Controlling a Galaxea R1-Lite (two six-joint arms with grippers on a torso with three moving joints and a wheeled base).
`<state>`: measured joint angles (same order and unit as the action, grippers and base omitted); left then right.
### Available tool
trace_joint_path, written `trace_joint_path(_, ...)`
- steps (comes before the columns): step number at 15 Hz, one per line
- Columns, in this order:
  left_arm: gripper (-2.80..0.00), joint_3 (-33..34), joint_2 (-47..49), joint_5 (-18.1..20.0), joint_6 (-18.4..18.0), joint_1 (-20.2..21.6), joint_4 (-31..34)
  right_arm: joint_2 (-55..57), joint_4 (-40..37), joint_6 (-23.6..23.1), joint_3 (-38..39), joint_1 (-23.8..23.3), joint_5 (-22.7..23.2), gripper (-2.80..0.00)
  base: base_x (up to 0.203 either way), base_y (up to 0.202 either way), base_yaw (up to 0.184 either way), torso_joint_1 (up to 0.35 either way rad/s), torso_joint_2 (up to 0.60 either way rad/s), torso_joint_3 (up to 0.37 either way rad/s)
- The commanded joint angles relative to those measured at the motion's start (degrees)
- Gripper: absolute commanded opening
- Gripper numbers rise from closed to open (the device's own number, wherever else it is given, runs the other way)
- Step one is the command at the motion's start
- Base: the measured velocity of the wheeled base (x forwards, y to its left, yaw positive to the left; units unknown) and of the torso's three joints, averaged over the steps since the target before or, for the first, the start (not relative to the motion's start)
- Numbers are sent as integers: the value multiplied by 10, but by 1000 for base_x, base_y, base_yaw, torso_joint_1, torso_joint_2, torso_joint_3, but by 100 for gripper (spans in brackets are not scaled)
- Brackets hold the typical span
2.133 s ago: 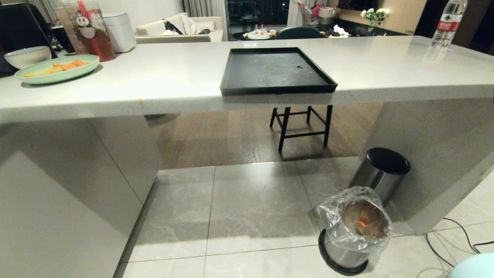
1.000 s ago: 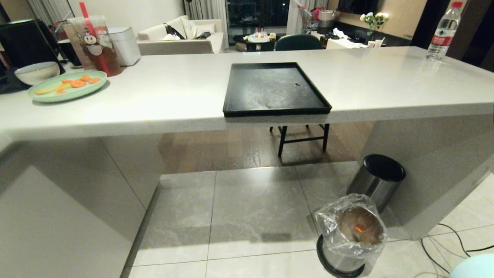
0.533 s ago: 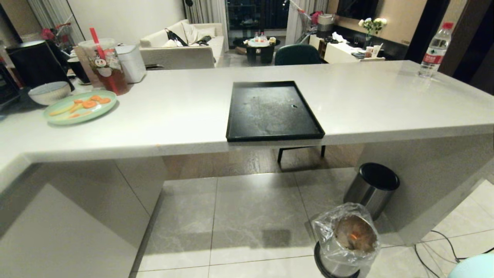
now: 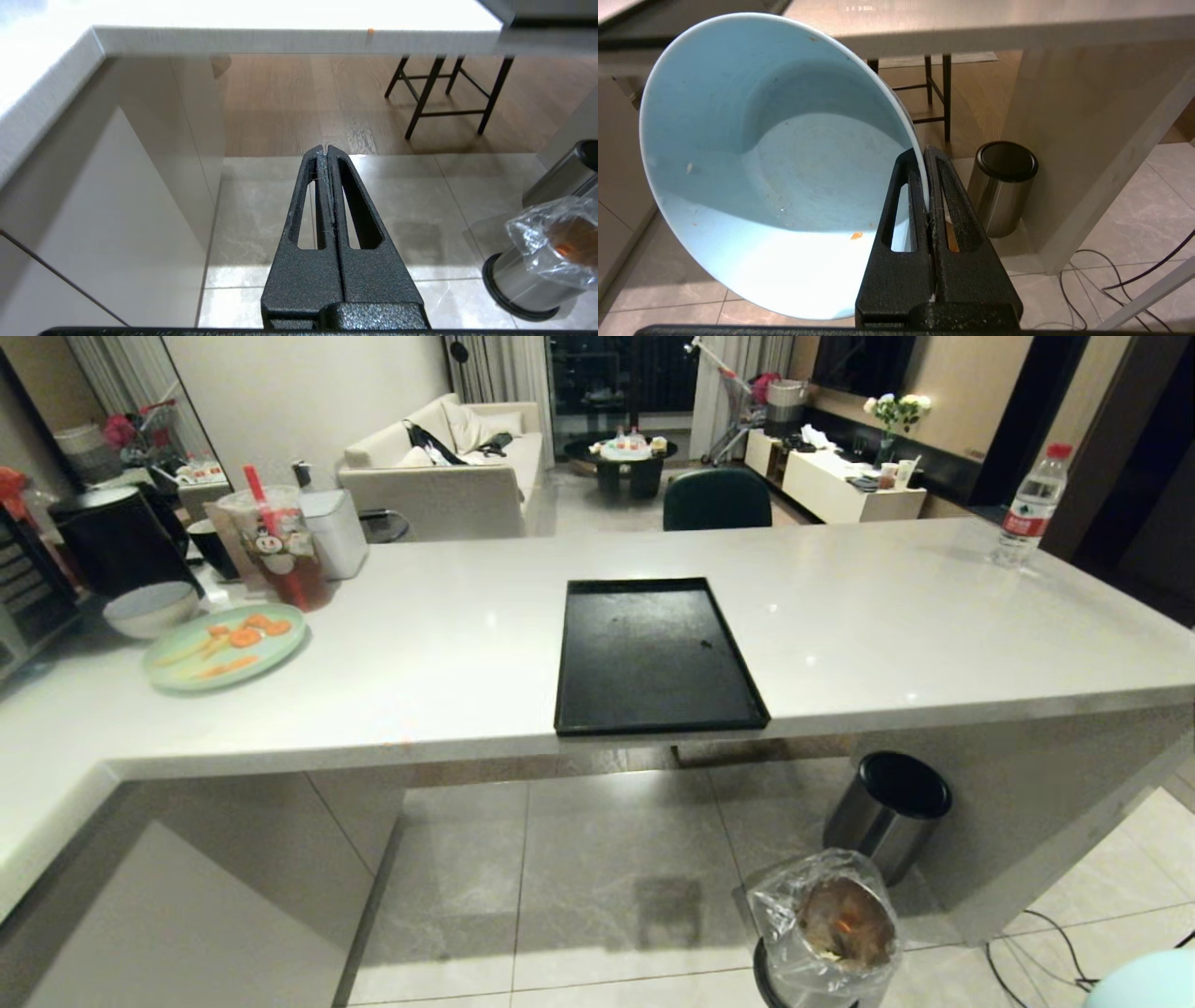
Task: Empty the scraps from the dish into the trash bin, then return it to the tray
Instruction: Put the bowl back to the table
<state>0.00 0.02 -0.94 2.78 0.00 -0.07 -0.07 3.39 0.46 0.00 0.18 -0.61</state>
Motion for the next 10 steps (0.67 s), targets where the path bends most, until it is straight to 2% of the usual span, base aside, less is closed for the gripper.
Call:
trace_joint_path(1,-280,0,1,0,0,0,0,1,0,0,0,1,0,-280,0,0,0,188,-552,-364)
trace_joint_path(7,-280,0,0,0,0,0,0,1,0,0,0,1,0,-280,0,0,0,210,-585,-372)
trace_joint_path(10,-280,0,1,0,0,0,0,1,0,0,0,1,0,-280,0,0,0,178,-429,-265)
